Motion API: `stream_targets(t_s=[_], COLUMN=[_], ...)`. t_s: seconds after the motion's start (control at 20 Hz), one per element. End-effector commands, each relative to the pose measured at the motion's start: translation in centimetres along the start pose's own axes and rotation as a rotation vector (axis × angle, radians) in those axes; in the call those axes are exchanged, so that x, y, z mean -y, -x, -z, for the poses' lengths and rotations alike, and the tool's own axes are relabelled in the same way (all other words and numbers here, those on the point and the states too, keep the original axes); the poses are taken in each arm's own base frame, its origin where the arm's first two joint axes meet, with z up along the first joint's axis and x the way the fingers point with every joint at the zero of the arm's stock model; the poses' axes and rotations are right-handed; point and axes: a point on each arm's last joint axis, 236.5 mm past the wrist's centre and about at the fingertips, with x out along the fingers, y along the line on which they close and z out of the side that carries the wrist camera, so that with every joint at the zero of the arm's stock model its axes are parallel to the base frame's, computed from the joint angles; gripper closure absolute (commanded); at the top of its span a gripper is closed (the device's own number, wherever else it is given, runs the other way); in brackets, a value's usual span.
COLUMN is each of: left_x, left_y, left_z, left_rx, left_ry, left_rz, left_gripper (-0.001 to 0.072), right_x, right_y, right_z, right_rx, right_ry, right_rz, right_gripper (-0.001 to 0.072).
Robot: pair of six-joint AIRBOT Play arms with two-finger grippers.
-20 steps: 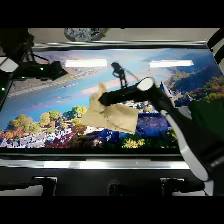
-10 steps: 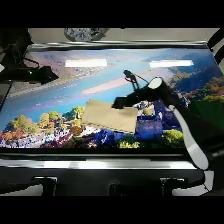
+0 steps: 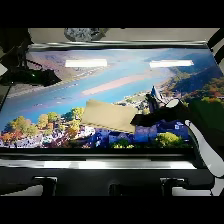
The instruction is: Fold the shirts.
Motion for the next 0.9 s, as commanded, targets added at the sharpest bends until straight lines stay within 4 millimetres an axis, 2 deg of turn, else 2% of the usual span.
stream_targets(t_s=[0.0,0.05,0.1,0.15,0.2,0.3,0.4,0.45,0.5,0.6,0.7,0.85], left_x=[1.2,1.6,1.9,2.3,2.5,2.9,2.9,2.9,2.9,2.9,2.9,2.8], left_y=[-0.2,-0.3,-0.4,-0.6,-0.7,-0.8,-0.8,-0.8,-0.8,-0.8,-0.8,-0.8], left_z=[0.2,0.3,0.4,0.5,0.6,0.7,0.7,0.7,0.7,0.7,0.7,0.2], left_rx=[-0.004,-0.008,-0.011,-0.015,-0.017,-0.021,-0.022,-0.021,-0.021,-0.021,-0.020,0.001], left_ry=[-0.040,-0.066,-0.074,-0.081,-0.086,-0.091,-0.092,-0.094,-0.094,-0.093,-0.094,-0.094], left_rz=[0.015,0.020,0.024,0.029,0.033,0.037,0.038,0.037,0.037,0.037,0.037,0.033], left_gripper=[0.0686,0.0686,0.0686,0.0686,0.0686,0.0686,0.0686,0.0686,0.0686,0.0685,0.0686,0.0685], right_x=[0.6,0.1,-0.7,-1.3,-2.0,-3.4,-4.6,-4.6,-4.2,-1.9,0.5,1.5], right_y=[-1.1,-1.4,-1.6,-1.4,-1.0,1.1,5.8,8.8,12.6,19.6,26.7,35.2], right_z=[-2.2,-2.4,-2.5,-2.7,-2.9,-3.6,-5.2,-6.3,-7.3,-7.9,-7.0,-5.2], right_rx=[0.149,0.154,0.158,0.164,0.166,0.173,0.218,0.255,0.300,0.364,0.416,0.506], right_ry=[-0.116,-0.113,-0.098,-0.074,-0.045,0.060,0.143,0.163,0.178,0.160,0.108,0.076], right_rz=[-0.051,-0.077,-0.102,-0.128,-0.156,-0.199,-0.223,-0.209,-0.167,-0.023,0.122,0.270], right_gripper=[0.0116,0.0225,0.0380,0.0619,0.0672,0.0673,0.0673,0.0673,0.0673,0.0673,0.0673,0.0673])
